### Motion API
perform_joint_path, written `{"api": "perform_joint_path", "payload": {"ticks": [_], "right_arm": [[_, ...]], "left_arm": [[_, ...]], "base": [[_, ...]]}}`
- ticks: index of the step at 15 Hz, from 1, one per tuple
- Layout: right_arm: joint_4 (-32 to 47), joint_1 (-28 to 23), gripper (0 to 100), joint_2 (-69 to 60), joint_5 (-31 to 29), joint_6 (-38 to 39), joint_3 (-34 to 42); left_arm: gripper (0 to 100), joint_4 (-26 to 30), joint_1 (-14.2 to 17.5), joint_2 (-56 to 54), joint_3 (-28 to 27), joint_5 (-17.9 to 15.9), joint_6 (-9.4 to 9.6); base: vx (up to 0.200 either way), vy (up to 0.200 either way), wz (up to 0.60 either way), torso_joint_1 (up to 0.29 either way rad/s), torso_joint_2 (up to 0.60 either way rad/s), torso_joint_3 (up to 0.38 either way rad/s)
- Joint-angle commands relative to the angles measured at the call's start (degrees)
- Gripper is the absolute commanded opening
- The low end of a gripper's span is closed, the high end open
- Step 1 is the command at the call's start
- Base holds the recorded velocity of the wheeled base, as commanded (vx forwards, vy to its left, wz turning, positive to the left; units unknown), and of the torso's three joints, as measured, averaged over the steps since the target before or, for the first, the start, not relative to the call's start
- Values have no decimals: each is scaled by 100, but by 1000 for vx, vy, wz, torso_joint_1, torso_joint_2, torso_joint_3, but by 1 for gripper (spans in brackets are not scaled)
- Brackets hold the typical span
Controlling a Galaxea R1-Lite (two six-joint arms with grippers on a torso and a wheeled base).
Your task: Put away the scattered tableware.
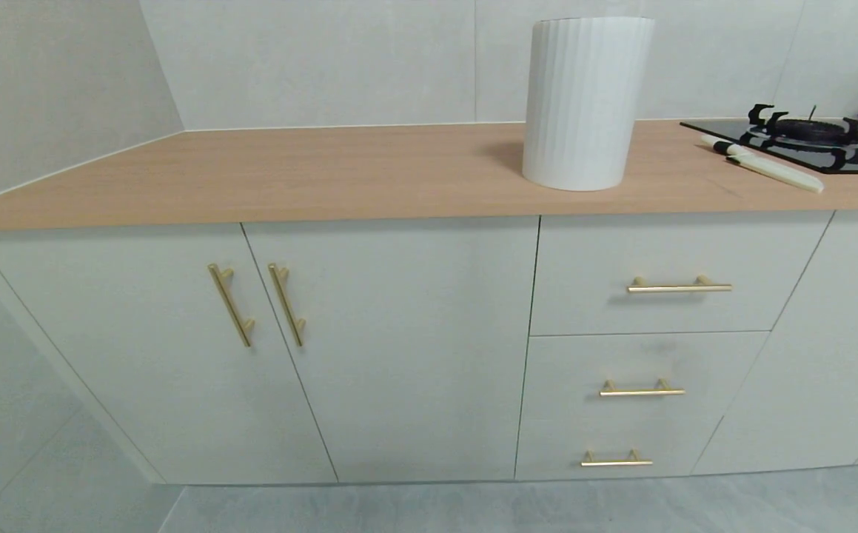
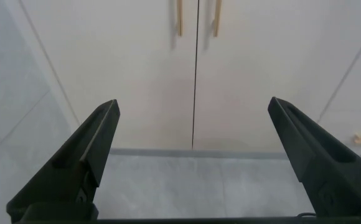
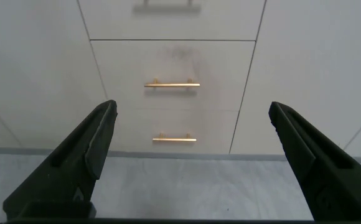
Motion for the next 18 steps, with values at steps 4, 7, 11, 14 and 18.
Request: {"api": "perform_joint_path", "payload": {"ticks": [4, 7, 11, 14, 18], "right_arm": [[-1, -2, 100, 11, 1, -4, 0], [-1, -2, 100, 11, 1, -4, 0], [-1, -2, 100, 11, 1, -4, 0], [-1, -2, 100, 11, 1, -4, 0], [-1, -2, 100, 11, 1, -4, 0]], "left_arm": [[100, 0, 0, 0, 1, 4, -1], [100, 0, 0, 0, 1, 4, -1], [100, 0, 0, 0, 1, 4, -1], [100, 0, 0, 0, 1, 4, -1], [100, 0, 0, 0, 1, 4, -1]], "base": [[200, 0, 0, 6, 4, 4], [0, 0, 0, 0, 0, 0], [0, 0, 0, 0, 0, 0], [0, 0, 0, 0, 0, 0], [0, -150, 0, 2, 2, 1]]}}
